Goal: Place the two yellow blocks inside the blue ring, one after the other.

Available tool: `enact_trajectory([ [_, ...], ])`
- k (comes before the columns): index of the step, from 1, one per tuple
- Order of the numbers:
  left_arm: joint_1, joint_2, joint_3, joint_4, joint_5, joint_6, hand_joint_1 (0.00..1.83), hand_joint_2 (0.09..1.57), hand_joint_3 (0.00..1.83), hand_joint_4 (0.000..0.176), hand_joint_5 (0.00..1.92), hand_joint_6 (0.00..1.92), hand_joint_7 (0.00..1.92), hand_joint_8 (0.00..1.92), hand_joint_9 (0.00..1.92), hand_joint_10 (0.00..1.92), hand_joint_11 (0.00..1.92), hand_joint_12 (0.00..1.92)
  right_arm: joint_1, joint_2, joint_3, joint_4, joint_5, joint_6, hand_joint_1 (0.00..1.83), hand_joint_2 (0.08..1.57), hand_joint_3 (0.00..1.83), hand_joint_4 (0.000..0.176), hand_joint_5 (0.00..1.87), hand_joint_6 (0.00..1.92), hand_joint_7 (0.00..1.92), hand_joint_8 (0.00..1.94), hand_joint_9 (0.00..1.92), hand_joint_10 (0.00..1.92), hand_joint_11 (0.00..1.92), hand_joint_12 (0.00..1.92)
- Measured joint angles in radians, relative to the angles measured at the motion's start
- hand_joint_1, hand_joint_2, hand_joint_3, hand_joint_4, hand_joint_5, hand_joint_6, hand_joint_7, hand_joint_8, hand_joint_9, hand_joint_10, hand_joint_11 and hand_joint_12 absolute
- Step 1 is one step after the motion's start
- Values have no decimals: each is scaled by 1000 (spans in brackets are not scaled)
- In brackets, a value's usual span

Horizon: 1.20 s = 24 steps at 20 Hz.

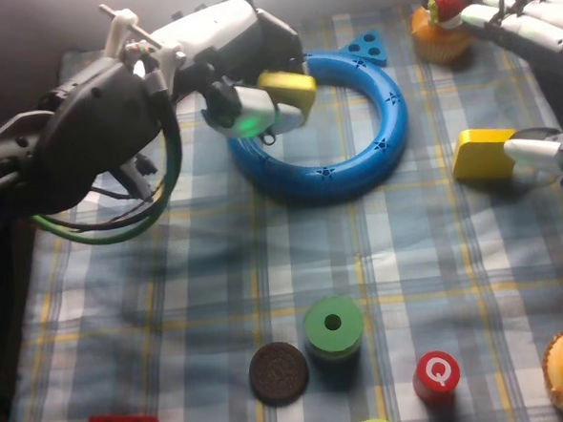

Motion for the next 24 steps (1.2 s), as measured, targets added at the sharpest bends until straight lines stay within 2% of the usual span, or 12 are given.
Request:
enact_trajectory([
  [1, -1, -6, 2, -3, 3, 0, 863, 1122, 0, 84, 362, 184, 324, 154, 47, 735, 0, 1202, 0, -1, 0, -1, -3, 0, 532, 1271, 2, 0, 0, 0, 0, 0, 0, 0, 12, 9],
  [3, -7, -12, 6, -8, 18, 0, 814, 1102, 0, 82, 291, 106, 240, 64, 9, 616, 0, 1152, 0, -3, 3, 0, -3, 0, 517, 1269, 1, 0, 0, 0, 0, 0, 0, 0, 2, 5],
  [4, -11, -12, 5, -8, 18, 0, 778, 1095, 0, 89, 216, 30, 130, 7, 0, 353, 0, 832, 0, -6, 6, 0, -3, 0, 487, 1266, 0, 2, 0, 0, 0, 0, 0, 0, 0, 0],
  [7, -12, 26, -51, 15, -22, -2, 763, 1107, 2, 108, 195, 4, 88, 1, 8, 207, 0, 286, 0, -16, 10, -4, -13, 0, 447, 1272, 2, 5, 0, 0, 0, 0, 0, 0, 0, 0],
  [10, -8, 92, -129, 125, -95, -101, 667, 1196, 14, 69, 163, 0, 78, 1, 2, 161, 0, 406, 1, -29, 23, -8, -29, 2, 546, 1277, 2, 0, 0, 0, 0, 0, 0, 0, 36, 18],
  [13, 13, 156, -196, 199, -190, -178, 601, 1245, 5, 70, 179, 8, 82, 3, 18, 86, 0, 420, 4, -51, 47, 0, -53, 2, 593, 1291, 6, 0, 0, 0, 0, 0, 0, 0, 3, 9],
  [14, 27, 176, -217, 220, -227, -208, 487, 1326, 8, 53, 205, 5, 110, 1, 35, 76, 0, 473, 6, -63, 58, 5, -69, 2, 609, 1300, 0, 0, 5, 12, 28, 19, 51, 9, 1, 321],
  [15, 42, 198, -241, 246, -262, -240, 430, 1369, 6, 54, 180, 6, 73, 3, 11, 31, 0, 272, 8, -79, 69, 18, -87, 2, 660, 1290, 0, 0, 43, 17, 83, 19, 121, 38, 0, 813],
  [19, 69, 229, -281, 284, -325, -272, 333, 1403, 5, 43, 200, 10, 91, 14, 6, 2, 0, 1, 8, -116, 113, 59, -140, 2, 762, 1301, 0, 0, 225, 45, 247, 29, 230, 98, 0, 1269],
  [21, 78, 235, -289, 291, -348, -272, 343, 1408, 4, 32, 215, 13, 88, 8, 0, 0, 0, 0, 20, -141, 148, 84, -177, 3, 914, 1301, 2, 0, 574, 136, 624, 523, 337, 966, 85, 1692],
  [22, 80, 236, -289, 291, -348, -274, 344, 1406, 3, 45, 194, 4, 70, 1, 0, 0, 0, 0, 25, -151, 158, 87, -185, 3, 1109, 1269, 0, 0, 614, 1141, 791, 1197, 492, 1297, 321, 1839],
  [24, 91, 242, -293, 290, -356, -279, 393, 1395, 0, 36, 208, 8, 88, 7, 0, 0, 0, 0, 42, -166, 168, 88, -202, 6, 1141, 1279, 4, 0, 617, 1404, 778, 1475, 564, 1534, 448, 1917],
])
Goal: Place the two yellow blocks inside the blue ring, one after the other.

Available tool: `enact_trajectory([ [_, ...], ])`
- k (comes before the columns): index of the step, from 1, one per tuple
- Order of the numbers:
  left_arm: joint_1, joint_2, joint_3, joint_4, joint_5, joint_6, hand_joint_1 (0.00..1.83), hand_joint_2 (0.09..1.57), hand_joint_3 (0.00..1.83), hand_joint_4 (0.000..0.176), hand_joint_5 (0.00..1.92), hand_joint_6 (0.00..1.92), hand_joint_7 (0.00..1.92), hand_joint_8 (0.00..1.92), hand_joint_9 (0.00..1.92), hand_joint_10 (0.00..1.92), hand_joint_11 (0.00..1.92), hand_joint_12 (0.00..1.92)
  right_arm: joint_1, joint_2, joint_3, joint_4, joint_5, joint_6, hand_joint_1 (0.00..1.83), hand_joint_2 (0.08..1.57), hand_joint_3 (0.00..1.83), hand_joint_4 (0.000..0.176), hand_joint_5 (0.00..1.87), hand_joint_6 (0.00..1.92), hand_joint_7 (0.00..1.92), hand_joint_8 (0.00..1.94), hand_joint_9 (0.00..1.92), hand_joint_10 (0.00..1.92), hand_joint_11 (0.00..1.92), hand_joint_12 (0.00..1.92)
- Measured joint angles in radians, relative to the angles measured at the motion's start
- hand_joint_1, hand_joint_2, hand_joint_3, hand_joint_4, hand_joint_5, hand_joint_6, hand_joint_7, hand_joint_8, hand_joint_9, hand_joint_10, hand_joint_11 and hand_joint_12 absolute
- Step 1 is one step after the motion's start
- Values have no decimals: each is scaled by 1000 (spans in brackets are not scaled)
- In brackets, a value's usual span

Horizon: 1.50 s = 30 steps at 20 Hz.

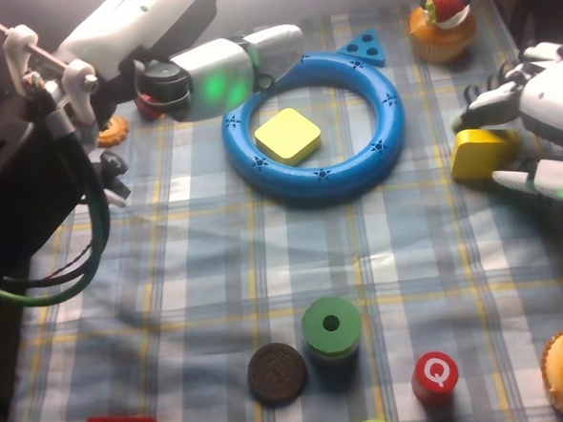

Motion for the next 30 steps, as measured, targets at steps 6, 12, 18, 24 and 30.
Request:
enact_trajectory([
  [6, 71, 45, -36, -40, -51, -9, 579, 1387, 0, 0, 282, 19, 127, 8, 26, 10, 5, 2, 86, 5, 5, -83, 0, 71, 1313, 1278, 2, 0, 550, 1431, 750, 1397, 662, 1698, 429, 1917],
  [12, 150, 58, -60, -47, -116, -61, 624, 1369, 0, 5, 317, 18, 166, 11, 68, 9, 0, 194, 207, -59, 68, -143, -10, 79, 1166, 1266, 0, 0, 635, 1371, 795, 1443, 701, 1381, 606, 1740],
  [18, 163, 55, -56, -71, -110, -66, 640, 1410, 0, 15, 311, 8, 159, 6, 78, 10, 0, 4, 307, -192, 187, -167, -115, 79, 1326, 1258, 0, 0, 647, 1359, 699, 1435, 692, 1592, 571, 1689],
  [24, 163, 39, -37, -92, -87, -67, 731, 1398, 0, 0, 324, 6, 157, 1, 111, 0, 0, 84, 329, -250, 224, -182, -202, 79, 1054, 1230, 0, 0, 275, 490, 406, 789, 311, 1187, 41, 1711],
  [30, 164, 47, -51, -93, -90, -68, 718, 1385, 0, 8, 328, 4, 143, 0, 101, 4, 0, 0, 329, -206, 170, -194, -192, 78, 834, 1219, 2, 42, 21, 3, 36, 0, 8, 198, 0, 543],
])
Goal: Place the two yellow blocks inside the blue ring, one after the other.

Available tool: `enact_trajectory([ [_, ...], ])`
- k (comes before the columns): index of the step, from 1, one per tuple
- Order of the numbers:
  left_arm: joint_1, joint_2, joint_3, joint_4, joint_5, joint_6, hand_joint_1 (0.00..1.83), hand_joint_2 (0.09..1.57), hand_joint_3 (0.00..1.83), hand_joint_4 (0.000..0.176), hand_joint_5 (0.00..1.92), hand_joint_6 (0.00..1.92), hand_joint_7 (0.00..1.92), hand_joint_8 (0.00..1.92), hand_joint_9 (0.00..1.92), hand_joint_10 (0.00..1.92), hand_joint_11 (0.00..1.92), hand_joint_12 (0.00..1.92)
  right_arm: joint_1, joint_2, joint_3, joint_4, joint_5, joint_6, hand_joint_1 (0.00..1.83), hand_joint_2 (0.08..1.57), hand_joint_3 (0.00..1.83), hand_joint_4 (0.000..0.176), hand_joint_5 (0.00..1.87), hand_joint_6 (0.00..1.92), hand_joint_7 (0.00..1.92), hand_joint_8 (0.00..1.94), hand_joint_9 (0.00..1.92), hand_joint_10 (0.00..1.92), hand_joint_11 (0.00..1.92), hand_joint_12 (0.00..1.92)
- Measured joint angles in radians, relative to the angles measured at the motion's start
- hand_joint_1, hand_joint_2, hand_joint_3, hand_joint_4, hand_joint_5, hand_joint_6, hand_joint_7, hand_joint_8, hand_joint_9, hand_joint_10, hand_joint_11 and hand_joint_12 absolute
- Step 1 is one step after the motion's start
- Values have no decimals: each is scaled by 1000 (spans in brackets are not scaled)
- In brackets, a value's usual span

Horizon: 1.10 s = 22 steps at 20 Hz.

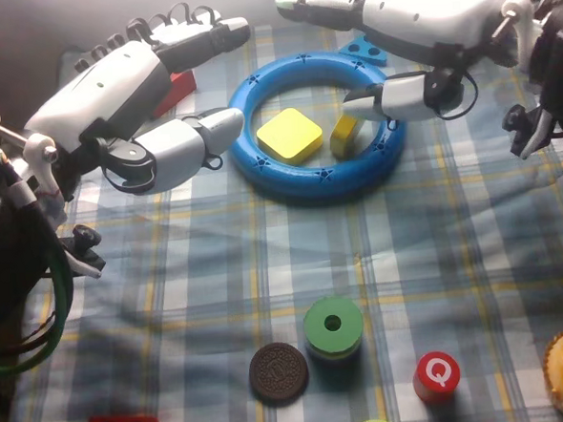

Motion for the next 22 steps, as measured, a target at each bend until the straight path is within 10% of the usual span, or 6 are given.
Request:
enact_trajectory([
  [6, 14, 34, -35, 3, -56, -2, 692, 1402, 3, 43, 234, 0, 127, 2, 55, 0, 1, 0, -45, 210, -176, -9, 187, 0, 507, 1257, 7, 56, 0, 0, 0, 0, 0, 198, 0, 1117],
  [10, 51, 58, -47, 20, -102, -74, 611, 1414, 0, 47, 191, 2, 150, 5, 93, 12, 1, 647, -176, 329, -281, -8, 317, 8, 489, 1294, 3, 58, 0, 0, 0, 0, 9, 44, 0, 641],
  [13, 72, 88, -54, 44, -176, -166, 697, 1424, 1, 24, 105, 0, 77, 1, 38, 8, 0, 250, -253, 381, -326, -10, 458, 50, 484, 1293, 0, 34, 0, 0, 0, 0, 37, 19, 0, 328],
  [15, 72, 95, -54, 52, -203, -199, 747, 1420, 3, 21, 111, 0, 83, 1, 14, 6, 0, 45, -285, 401, -346, 2, 513, 52, 419, 1262, 0, 63, 0, 0, 0, 0, 8, 3, 0, 574],
  [16, 72, 99, -51, 70, -209, -240, 735, 1432, 6, 16, 91, 0, 61, 0, 17, 7, 0, 8, -304, 413, -359, 10, 544, 53, 432, 1271, 1, 81, 0, 0, 0, 0, 1, 0, 0, 114],
  [22, 122, 100, 7, 119, -291, -532, 475, 1412, 1, 74, 10, 0, 0, 0, 0, 0, 0, 0, -424, 488, -409, 82, 718, 77, 529, 1231, 29, 39, 0, 0, 0, 0, 0, 0, 1, 196],
])
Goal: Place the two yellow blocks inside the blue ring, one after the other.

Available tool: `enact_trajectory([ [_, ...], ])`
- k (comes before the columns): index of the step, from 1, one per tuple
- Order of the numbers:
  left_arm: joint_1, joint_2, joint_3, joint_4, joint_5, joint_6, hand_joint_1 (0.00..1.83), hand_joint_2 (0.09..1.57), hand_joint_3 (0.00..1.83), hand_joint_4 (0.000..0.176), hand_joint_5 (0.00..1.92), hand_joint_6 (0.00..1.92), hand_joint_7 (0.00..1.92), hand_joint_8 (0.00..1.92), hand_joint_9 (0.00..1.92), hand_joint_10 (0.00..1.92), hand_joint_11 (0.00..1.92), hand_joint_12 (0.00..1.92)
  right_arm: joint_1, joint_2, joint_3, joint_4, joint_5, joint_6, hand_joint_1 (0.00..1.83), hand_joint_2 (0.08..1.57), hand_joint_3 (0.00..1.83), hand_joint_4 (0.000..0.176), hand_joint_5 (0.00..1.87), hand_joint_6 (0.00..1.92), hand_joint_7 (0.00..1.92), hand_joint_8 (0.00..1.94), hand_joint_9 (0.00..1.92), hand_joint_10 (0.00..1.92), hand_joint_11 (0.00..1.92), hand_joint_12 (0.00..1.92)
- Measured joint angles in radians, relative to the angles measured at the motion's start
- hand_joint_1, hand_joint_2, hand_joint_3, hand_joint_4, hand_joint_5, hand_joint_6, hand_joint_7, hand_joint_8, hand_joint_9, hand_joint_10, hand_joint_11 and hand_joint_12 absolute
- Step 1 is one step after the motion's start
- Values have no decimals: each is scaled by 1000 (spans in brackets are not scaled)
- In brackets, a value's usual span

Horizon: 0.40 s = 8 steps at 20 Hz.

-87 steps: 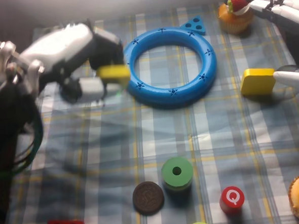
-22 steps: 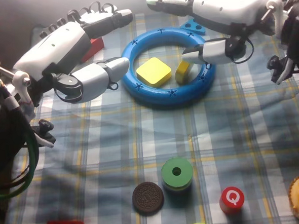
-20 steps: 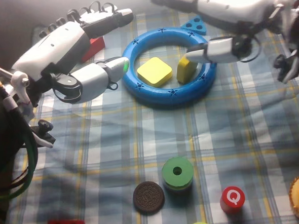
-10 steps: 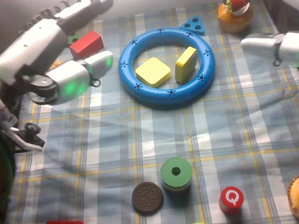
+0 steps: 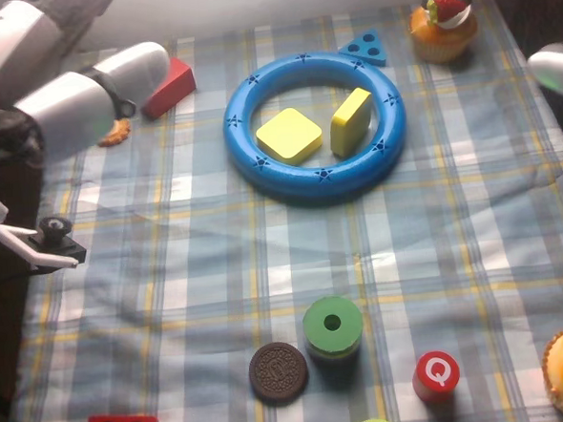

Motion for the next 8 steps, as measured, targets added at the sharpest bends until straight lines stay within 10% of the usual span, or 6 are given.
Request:
enact_trajectory([
  [4, 42, 14, 6, 39, -145, -143, 441, 1360, 0, 86, 0, 0, 0, 0, 0, 0, 0, 0, -65, 33, -31, 35, 178, 8, 525, 1213, 0, 82, 0, 0, 0, 0, 0, 0, 0, 0],
  [5, 50, 18, 6, 39, -174, -154, 448, 1326, 0, 126, 0, 0, 0, 0, 0, 0, 0, 0, -76, 37, -35, 39, 209, 9, 517, 1208, 0, 57, 0, 0, 0, 0, 0, 0, 0, 0],
  [8, 76, 56, -17, 27, -285, -155, 478, 1254, 0, 149, 0, 0, 0, 0, 0, 0, 0, 0, -109, 61, -55, 49, 307, 12, 540, 1217, 1, 55, 0, 0, 0, 0, 0, 0, 0, 0],
])
